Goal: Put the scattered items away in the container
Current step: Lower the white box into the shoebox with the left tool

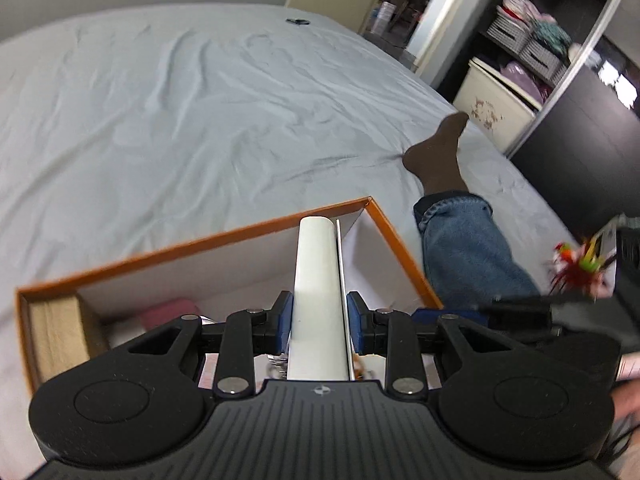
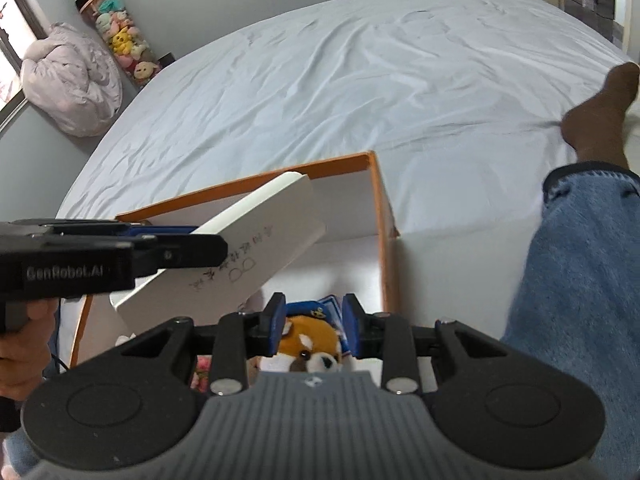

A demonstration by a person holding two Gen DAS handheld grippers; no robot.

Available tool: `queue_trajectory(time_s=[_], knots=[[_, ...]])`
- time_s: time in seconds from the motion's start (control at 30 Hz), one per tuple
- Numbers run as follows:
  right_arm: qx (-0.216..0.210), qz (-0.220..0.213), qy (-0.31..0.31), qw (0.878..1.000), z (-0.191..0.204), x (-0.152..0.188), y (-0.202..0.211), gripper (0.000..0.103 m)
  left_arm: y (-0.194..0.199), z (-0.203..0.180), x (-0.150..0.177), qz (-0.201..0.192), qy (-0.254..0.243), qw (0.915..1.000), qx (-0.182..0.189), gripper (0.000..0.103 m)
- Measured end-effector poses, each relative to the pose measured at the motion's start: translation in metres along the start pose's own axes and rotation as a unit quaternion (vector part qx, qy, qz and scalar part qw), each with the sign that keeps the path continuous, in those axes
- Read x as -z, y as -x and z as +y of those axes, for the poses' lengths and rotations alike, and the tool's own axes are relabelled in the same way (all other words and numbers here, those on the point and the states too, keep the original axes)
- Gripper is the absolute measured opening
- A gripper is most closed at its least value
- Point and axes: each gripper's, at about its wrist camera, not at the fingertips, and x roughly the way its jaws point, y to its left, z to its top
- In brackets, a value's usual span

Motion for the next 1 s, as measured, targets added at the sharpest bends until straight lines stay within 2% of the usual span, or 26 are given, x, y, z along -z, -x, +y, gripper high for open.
queue_trajectory(time_s=[0.13,0.33,0.53,0.77,0.83,1.0], knots=[[0.007,-0.014,-0.010,1.000,-0.005,0.004,0.010,0.034,-0.008,0.007,-0.002,0.010,0.074,0.9969,0.026,0.033],[0.007,-0.011,-0.008,1.000,-0.008,0.006,0.012,0.034,-0.022,0.003,-0.006,0.001,0.149,0.9885,0.024,0.033],[-0.001,-0.008,-0.022,1.000,-0.007,0.006,0.016,0.034,-0.039,-0.002,-0.007,0.003,0.198,0.9798,0.023,0.033],[0.009,-0.015,-0.014,1.000,-0.005,0.003,0.032,0.034,-0.050,-0.008,-0.010,0.015,0.227,0.9737,-0.004,0.033],[0.016,-0.015,-0.012,1.000,-0.004,0.002,0.035,0.034,-0.054,-0.005,-0.009,0.021,0.251,0.9677,-0.005,0.033],[0.013,-0.013,-0.008,1.000,-0.002,0.005,0.040,0.034,-0.060,0.005,-0.011,0.041,0.328,0.9437,0.000,0.033]])
